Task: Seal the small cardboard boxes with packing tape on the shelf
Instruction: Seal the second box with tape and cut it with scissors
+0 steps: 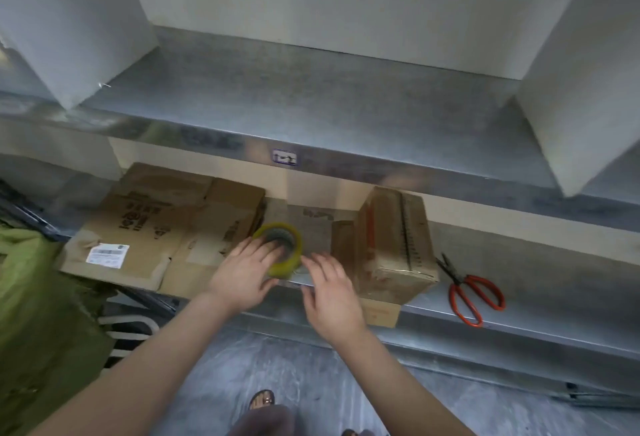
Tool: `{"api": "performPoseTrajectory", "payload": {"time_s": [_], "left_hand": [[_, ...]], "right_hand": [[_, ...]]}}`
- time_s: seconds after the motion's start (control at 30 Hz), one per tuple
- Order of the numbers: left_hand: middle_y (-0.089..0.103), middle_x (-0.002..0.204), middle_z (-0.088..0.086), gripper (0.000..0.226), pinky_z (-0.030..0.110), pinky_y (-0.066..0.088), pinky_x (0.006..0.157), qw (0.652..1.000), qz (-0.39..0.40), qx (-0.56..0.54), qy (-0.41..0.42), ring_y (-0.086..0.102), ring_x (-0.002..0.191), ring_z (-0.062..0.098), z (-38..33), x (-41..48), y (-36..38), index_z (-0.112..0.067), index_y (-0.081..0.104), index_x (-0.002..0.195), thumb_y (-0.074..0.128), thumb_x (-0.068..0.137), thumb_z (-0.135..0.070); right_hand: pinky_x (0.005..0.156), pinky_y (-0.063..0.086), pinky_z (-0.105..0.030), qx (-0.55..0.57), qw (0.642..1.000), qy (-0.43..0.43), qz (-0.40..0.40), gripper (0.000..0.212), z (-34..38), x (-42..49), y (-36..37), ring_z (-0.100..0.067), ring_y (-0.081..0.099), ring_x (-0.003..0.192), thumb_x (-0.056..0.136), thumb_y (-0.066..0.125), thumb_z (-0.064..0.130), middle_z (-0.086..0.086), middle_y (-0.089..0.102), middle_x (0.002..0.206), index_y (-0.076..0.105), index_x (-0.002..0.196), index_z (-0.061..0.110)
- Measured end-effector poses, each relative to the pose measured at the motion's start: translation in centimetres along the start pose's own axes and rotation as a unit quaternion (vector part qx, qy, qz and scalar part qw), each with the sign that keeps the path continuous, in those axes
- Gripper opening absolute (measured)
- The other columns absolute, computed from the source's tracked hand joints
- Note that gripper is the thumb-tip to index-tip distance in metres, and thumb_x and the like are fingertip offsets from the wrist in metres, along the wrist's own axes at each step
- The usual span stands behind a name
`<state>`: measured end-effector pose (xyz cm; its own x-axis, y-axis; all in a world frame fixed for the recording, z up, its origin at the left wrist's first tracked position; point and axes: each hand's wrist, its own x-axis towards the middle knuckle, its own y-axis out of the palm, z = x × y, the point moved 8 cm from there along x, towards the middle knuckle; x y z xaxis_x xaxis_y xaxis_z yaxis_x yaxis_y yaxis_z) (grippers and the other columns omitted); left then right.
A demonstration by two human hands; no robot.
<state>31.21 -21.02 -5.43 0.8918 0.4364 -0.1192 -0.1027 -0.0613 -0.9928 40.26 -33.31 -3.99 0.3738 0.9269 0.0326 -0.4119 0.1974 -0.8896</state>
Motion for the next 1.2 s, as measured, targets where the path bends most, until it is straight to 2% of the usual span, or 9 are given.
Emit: {"api": "performPoseTrajectory", "payload": {"time_s": [0.13,0.23,0.33,0.57,0.7,0.93,1.03,1.1,1.2], "left_hand": [[0.028,0.157,-0.001,0.065,0.034,0.004,0.119,0.999,0.029,-0.017,0.019,0.018,0.146,0.019,1.4,1.1,2.5,-0.023,0.023,0.152,0.038,0.096,-0.053],[0.033,0.153,0.001,0.065,0.034,0.007,0.119,0.998,0.038,-0.033,0.046,0.024,0.143,0.021,1.7,1.6,3.9,-0.022,0.025,0.151,0.044,0.095,-0.049],[0.040,0.147,0.003,0.060,0.032,0.014,0.117,0.996,0.029,-0.046,0.070,0.030,0.138,0.020,2.2,2.0,4.5,-0.021,0.031,0.147,0.050,0.093,-0.039],[0.056,0.126,0.002,0.038,0.029,0.025,0.107,0.993,0.003,-0.058,0.103,0.045,0.123,0.022,3.3,3.2,4.6,-0.021,0.051,0.130,0.051,0.092,-0.028],[0.058,0.125,0.004,0.037,0.030,0.026,0.107,0.990,0.002,-0.086,0.108,0.047,0.122,0.023,3.5,3.4,4.6,-0.019,0.054,0.126,0.057,0.090,-0.027],[0.056,0.128,0.002,0.035,0.030,0.024,0.107,0.991,0.040,-0.086,0.098,0.044,0.123,0.021,3.9,3.7,4.2,-0.021,0.052,0.127,0.057,0.093,-0.031],[0.054,0.134,0.002,0.041,0.028,0.028,0.104,0.977,0.052,-0.187,0.084,0.043,0.125,0.021,4.4,3.3,2.1,-0.023,0.051,0.132,0.057,0.094,-0.036],[0.051,0.136,0.004,0.046,0.025,0.031,0.100,0.959,0.054,-0.269,0.072,0.043,0.126,0.021,4.6,2.7,0.0,-0.021,0.046,0.137,0.058,0.094,-0.035],[0.050,0.124,0.001,0.041,0.021,0.032,0.091,0.935,0.048,-0.342,0.079,0.043,0.118,0.018,4.1,1.4,-3.1,-0.026,0.043,0.132,0.057,0.094,-0.035]], "right_hand": [[0.118,0.021,-0.031,-0.030,0.992,0.098,0.067,0.051,-2.8,2.9,4.4,-0.019,0.022,0.145,0.102,0.039,0.031,-0.002,0.030,0.156,0.028,0.151,0.018],[0.113,0.028,-0.032,-0.010,0.985,0.136,0.102,0.049,-3.9,4.1,6.4,-0.021,0.028,0.142,0.100,0.047,0.040,-0.002,0.037,0.150,0.041,0.144,0.020],[0.107,0.034,-0.031,-0.011,0.984,0.150,0.094,0.043,-3.8,4.5,7.1,-0.018,0.036,0.134,0.093,0.056,0.047,0.003,0.046,0.139,0.054,0.130,0.026],[0.095,0.038,-0.031,0.004,0.983,0.178,0.046,0.024,-3.4,5.2,7.2,-0.015,0.047,0.116,0.087,0.063,0.048,0.009,0.055,0.115,0.067,0.102,0.030],[0.095,0.039,-0.030,0.031,0.983,0.176,0.032,0.030,-3.4,5.3,7.1,-0.011,0.046,0.112,0.083,0.067,0.052,0.008,0.058,0.111,0.069,0.099,0.028],[0.082,0.040,-0.030,0.054,0.980,0.192,0.027,0.019,-3.2,5.7,6.1,-0.023,0.055,0.105,0.094,0.060,0.027,-0.003,0.068,0.103,0.074,0.102,0.017],[0.076,0.039,-0.031,0.034,0.978,0.203,-0.017,0.019,-2.6,5.8,3.8,-0.027,0.057,0.101,0.095,0.058,0.026,-0.008,0.067,0.103,0.071,0.106,0.016],[0.078,0.042,-0.032,0.000,0.979,0.199,-0.035,0.024,-1.7,5.5,1.9,-0.029,0.058,0.102,0.095,0.058,0.028,-0.010,0.066,0.105,0.065,0.115,0.015],[0.080,0.044,-0.033,-0.019,0.980,0.191,-0.046,0.020,-0.1,4.3,-0.8,-0.027,0.059,0.100,0.095,0.058,0.028,-0.007,0.065,0.104,0.061,0.111,0.016]]}}
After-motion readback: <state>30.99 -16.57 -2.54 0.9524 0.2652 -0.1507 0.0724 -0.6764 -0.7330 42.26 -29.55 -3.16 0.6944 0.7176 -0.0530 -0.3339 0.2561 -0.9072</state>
